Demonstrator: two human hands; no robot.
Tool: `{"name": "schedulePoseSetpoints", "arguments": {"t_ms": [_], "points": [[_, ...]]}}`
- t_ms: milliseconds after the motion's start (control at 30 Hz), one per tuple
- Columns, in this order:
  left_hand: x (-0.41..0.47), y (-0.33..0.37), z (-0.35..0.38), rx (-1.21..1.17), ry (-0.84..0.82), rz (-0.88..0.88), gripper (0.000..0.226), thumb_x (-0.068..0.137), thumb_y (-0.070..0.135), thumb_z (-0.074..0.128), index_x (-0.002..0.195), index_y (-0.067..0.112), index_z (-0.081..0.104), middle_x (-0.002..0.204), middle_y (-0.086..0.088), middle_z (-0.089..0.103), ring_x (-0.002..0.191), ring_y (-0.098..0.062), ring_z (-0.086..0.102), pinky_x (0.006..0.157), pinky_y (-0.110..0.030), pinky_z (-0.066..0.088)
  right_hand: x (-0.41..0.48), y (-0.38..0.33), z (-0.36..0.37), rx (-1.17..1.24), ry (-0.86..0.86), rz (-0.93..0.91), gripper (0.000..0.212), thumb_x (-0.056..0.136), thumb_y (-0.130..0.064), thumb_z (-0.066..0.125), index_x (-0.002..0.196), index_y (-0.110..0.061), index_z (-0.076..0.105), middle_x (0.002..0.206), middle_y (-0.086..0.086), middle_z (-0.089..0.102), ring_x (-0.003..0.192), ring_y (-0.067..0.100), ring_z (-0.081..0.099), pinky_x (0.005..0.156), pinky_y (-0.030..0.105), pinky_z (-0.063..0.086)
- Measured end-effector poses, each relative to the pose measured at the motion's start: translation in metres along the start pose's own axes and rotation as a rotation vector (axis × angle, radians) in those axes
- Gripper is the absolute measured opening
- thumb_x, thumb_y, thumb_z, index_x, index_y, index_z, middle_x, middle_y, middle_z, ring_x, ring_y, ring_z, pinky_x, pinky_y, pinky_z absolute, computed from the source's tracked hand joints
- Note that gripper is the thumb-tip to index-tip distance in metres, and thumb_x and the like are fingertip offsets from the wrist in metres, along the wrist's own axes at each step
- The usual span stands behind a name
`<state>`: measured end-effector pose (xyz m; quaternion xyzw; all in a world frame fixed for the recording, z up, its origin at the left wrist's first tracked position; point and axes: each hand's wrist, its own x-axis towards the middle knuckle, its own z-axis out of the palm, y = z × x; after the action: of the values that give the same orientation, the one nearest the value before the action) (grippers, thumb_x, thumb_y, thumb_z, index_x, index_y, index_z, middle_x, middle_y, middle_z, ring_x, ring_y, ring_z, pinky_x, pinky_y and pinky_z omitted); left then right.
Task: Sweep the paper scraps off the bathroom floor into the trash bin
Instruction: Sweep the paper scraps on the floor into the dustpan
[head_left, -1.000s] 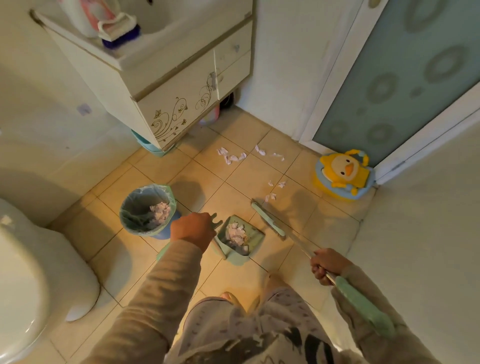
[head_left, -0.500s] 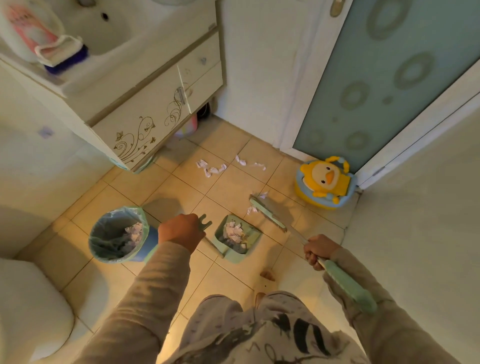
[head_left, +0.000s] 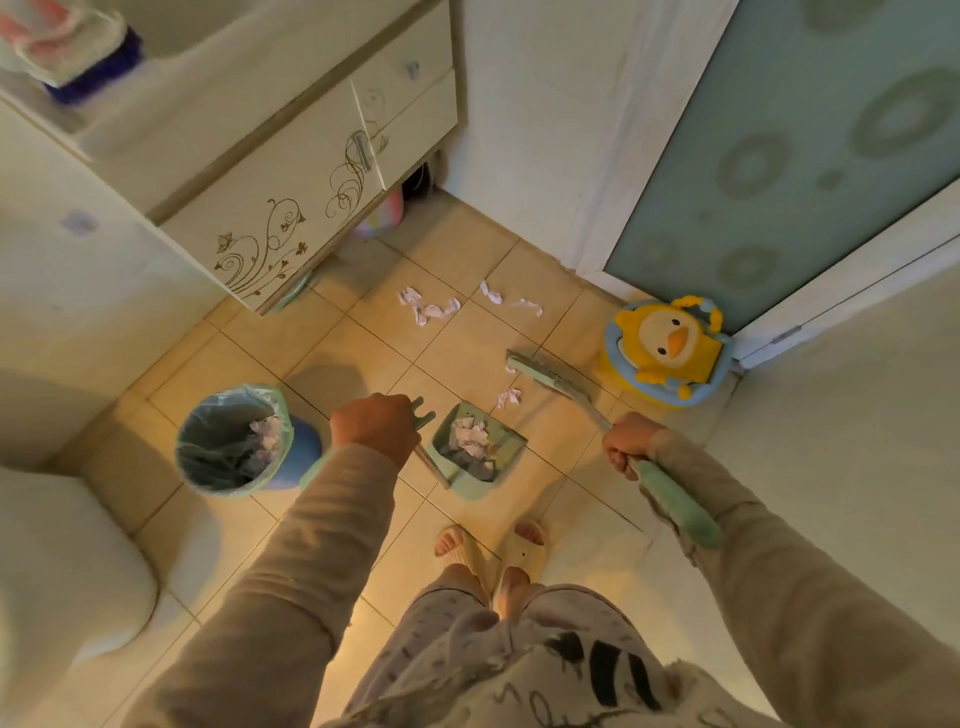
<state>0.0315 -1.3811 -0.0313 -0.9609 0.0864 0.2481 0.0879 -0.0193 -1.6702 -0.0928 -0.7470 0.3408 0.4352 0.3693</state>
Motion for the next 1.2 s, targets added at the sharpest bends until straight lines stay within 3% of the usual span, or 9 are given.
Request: {"name": "schedulePoseSetpoints", "arguments": {"t_ms": [67,200,333,467,767,933,1033,1100,1200], "points": [[0.002,-0.002,-0.001,0.013,-0.006,0.012,0.028,0.090,0.041,0.057,0.109,0.021,0.062,0.096,0.000,0.068,0.089,-0.021,0.066,0.076,-0.031,0.050,0.002,-0.004,0.012,-0.076,-0.030,0.009,0.015,0.089,0.002,0.039,0.077,0.000,0.046,0.057,0.010,0.044,0.051,0.018,0.040,0.051,0.026,0.035],[0.001,0.000,0.001,0.017,-0.004,0.029,0.024,0.093,0.037,0.054,0.107,0.019,0.063,0.093,0.000,0.067,0.088,-0.021,0.066,0.072,-0.030,0.049,-0.007,0.001,0.036,-0.233,-0.084,0.029,0.029,0.090,-0.001,0.040,0.062,-0.004,0.041,0.048,0.007,0.050,0.050,0.018,0.044,0.061,0.029,0.042],[0.006,0.004,0.001,0.025,0.008,0.059,0.025,0.095,0.033,0.052,0.111,0.017,0.062,0.096,-0.001,0.067,0.090,-0.022,0.066,0.077,-0.030,0.051,-0.024,0.013,0.023,0.047,-0.206,0.076,0.028,0.090,0.007,0.036,0.066,-0.007,0.039,0.058,0.008,0.037,0.027,0.008,0.038,0.039,0.013,0.034],[0.013,0.000,-0.004,0.033,0.021,0.053,0.023,0.094,0.033,0.053,0.109,0.020,0.064,0.095,0.000,0.068,0.089,-0.021,0.066,0.068,-0.027,0.045,-0.037,0.024,0.003,0.227,-0.242,0.116,0.029,0.092,0.006,0.034,0.068,-0.009,0.036,0.061,0.006,0.032,0.023,0.003,0.033,0.033,0.008,0.031],[0.012,0.000,0.001,0.000,0.017,0.084,0.022,0.093,0.032,0.055,0.106,0.017,0.065,0.090,-0.001,0.068,0.086,-0.023,0.067,0.075,-0.030,0.051,-0.014,-0.002,-0.031,0.294,-0.123,0.098,0.034,0.095,0.003,0.033,0.064,-0.010,0.031,0.059,0.005,0.031,0.021,0.005,0.033,0.033,0.009,0.030],[0.010,-0.001,0.000,-0.004,0.018,0.087,0.020,0.094,0.031,0.055,0.103,0.016,0.065,0.076,-0.001,0.059,0.083,-0.025,0.067,0.070,-0.029,0.047,0.013,-0.035,-0.029,0.201,-0.057,0.118,0.039,0.095,-0.006,0.033,0.057,-0.015,0.025,0.035,0.000,0.035,0.034,0.014,0.035,0.040,0.017,0.032],[0.010,-0.002,-0.001,0.000,0.015,0.088,0.021,0.094,0.031,0.054,0.104,0.015,0.065,0.075,0.000,0.057,0.082,-0.024,0.067,0.066,-0.029,0.044,0.016,-0.047,-0.014,0.114,0.005,0.067,0.042,0.095,-0.005,0.035,0.054,-0.012,0.028,0.023,-0.001,0.036,0.027,0.015,0.039,0.036,0.016,0.033],[0.012,-0.002,-0.001,0.003,0.016,0.090,0.022,0.094,0.031,0.054,0.104,0.015,0.065,0.077,-0.001,0.059,0.082,-0.024,0.067,0.066,-0.029,0.043,0.013,-0.045,-0.006,0.000,-0.004,0.036,0.042,0.093,-0.002,0.036,0.052,-0.010,0.034,0.028,0.001,0.041,0.034,0.016,0.040,0.044,0.020,0.033],[0.015,0.000,-0.002,0.000,0.022,0.084,0.021,0.094,0.032,0.055,0.103,0.016,0.065,0.071,0.001,0.050,0.081,-0.024,0.067,0.065,-0.028,0.043,0.011,-0.025,0.003,-0.021,-0.045,-0.034,0.030,0.090,-0.001,0.042,0.061,-0.008,0.044,0.057,0.007,0.047,0.052,0.018,0.043,0.050,0.021,0.035]]}}
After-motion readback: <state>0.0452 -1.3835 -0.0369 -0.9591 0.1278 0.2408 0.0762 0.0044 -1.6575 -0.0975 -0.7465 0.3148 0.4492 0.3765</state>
